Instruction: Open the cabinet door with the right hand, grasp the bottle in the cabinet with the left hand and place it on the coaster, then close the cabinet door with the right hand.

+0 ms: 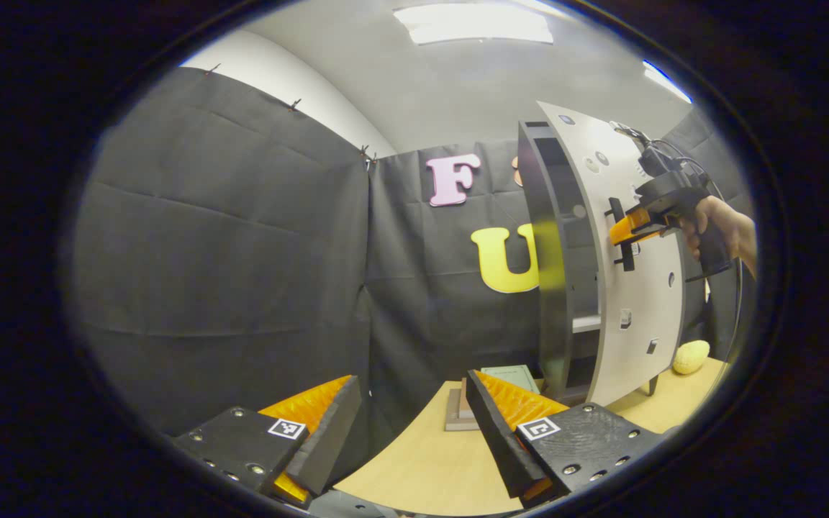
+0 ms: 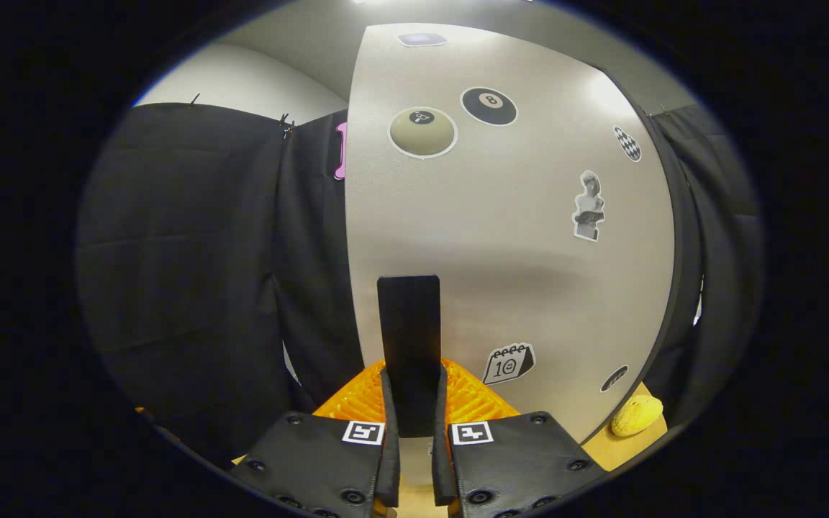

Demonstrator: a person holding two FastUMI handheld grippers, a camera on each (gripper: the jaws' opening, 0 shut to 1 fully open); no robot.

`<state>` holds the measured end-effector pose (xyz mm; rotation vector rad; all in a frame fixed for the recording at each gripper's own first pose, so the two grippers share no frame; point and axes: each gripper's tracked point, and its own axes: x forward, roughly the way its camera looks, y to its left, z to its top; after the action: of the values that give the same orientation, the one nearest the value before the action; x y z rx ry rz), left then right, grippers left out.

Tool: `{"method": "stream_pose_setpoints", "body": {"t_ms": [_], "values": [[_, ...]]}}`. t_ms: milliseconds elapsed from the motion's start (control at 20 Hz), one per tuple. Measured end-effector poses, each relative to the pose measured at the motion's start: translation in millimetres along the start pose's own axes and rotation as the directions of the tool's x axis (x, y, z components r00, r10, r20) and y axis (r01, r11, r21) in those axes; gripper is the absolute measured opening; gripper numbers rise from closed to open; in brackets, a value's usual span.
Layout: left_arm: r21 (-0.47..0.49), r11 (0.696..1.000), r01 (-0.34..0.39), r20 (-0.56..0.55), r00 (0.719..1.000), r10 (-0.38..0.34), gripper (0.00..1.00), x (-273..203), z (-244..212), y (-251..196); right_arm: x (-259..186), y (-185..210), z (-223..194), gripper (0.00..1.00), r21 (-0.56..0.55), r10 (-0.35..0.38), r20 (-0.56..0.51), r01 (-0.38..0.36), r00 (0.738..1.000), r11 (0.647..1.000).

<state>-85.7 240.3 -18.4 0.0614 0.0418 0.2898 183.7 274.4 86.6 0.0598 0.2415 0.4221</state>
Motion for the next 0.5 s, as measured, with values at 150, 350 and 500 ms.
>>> {"method": "stream_pose_setpoints", "body": {"t_ms": [150,350,500], "values": [[-0.006,0.999,0.035,0.005,0.999,-0.035,0.89,-1.9,5.1,-25.1,-18.7,-4.0,-3.6,0.2,0.01,0.034,-0.007,-0.033,0.999,0.999],[-0.003,0.997,0.072,0.012,0.997,-0.072,0.88,-1.1,14.7,-55.9,-43.0,-14.0,-6.5,0.2,0.018,0.078,-0.004,-0.078,0.997,0.997],[-0.002,0.995,0.102,0.016,0.995,-0.102,0.88,-1.4,22.8,-85.3,-59.5,-25.1,-7.4,0.2,0.022,0.111,-0.003,-0.111,0.994,0.994]]}}
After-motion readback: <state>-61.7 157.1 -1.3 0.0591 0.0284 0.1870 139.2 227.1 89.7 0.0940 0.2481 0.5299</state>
